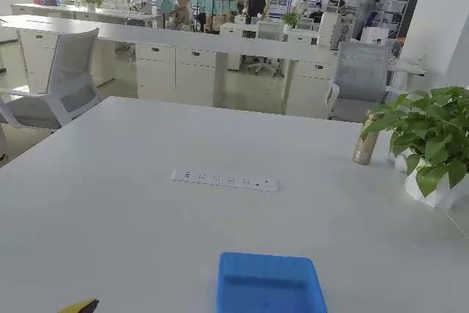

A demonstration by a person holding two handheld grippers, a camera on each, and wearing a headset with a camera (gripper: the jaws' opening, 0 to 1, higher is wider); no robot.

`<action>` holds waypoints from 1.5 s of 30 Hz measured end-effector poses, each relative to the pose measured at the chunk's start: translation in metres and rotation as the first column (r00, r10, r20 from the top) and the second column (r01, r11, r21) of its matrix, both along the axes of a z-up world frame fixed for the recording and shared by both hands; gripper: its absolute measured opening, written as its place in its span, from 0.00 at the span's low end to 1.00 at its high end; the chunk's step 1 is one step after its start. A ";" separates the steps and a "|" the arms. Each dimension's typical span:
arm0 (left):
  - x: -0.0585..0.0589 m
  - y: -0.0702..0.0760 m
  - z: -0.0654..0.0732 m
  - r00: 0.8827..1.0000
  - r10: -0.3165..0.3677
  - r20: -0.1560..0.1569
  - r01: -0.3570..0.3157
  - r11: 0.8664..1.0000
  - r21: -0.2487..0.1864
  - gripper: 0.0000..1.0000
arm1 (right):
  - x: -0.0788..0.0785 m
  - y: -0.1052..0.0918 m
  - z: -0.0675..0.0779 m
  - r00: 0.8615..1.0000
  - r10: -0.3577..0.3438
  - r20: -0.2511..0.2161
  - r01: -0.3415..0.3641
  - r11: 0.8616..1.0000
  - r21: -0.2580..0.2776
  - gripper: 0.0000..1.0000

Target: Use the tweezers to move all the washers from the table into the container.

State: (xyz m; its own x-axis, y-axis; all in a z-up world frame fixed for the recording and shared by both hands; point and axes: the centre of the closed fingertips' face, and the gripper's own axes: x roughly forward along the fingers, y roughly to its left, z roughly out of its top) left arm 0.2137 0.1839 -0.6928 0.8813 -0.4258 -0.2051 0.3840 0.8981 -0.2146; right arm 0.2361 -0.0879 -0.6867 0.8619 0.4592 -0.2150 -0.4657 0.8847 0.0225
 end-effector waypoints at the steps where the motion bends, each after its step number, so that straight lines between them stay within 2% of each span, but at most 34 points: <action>1: 0.000 0.000 0.000 1.000 -0.001 -0.001 0.001 1.000 -0.002 0.94 | 0.000 0.000 0.000 1.000 -0.001 -0.001 0.001 1.000 0.000 0.74; 7: 0.001 -0.001 0.000 1.000 0.001 0.003 -0.001 1.000 -0.007 0.94 | 0.004 0.000 0.004 1.000 0.000 0.008 0.000 1.000 0.010 0.76; 11: 0.001 -0.002 -0.001 1.000 0.001 -0.005 -0.001 1.000 -0.004 0.94 | 0.006 -0.004 0.000 1.000 -0.003 -0.004 0.003 1.000 -0.008 0.76; 17: 0.000 -0.001 0.000 1.000 0.009 -0.006 -0.009 1.000 -0.003 0.94 | 0.008 -0.012 0.004 1.000 -0.021 0.005 0.021 0.999 0.031 0.75; 25: 0.001 -0.008 -0.005 1.000 -0.007 -0.022 0.006 1.000 -0.002 0.93 | 0.008 -0.006 0.001 1.000 -0.008 -0.006 0.009 0.999 0.033 0.75; 34: 0.002 -0.008 -0.004 1.000 -0.015 -0.023 0.015 1.000 0.005 0.92 | 0.012 0.006 0.000 1.000 0.016 -0.008 -0.016 0.999 0.038 0.74; 45: 0.006 -0.010 -0.004 0.999 -0.028 -0.027 0.028 1.000 0.006 0.92 | 0.011 0.004 -0.003 1.000 0.007 -0.019 -0.007 0.999 0.047 0.73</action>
State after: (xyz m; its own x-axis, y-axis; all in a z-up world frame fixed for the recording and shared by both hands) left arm 0.2194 0.1739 -0.6970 0.8631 -0.4491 -0.2311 0.4034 0.8883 -0.2193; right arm 0.2473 -0.0837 -0.6899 0.8545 0.4752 -0.2097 -0.4710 0.8791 0.0729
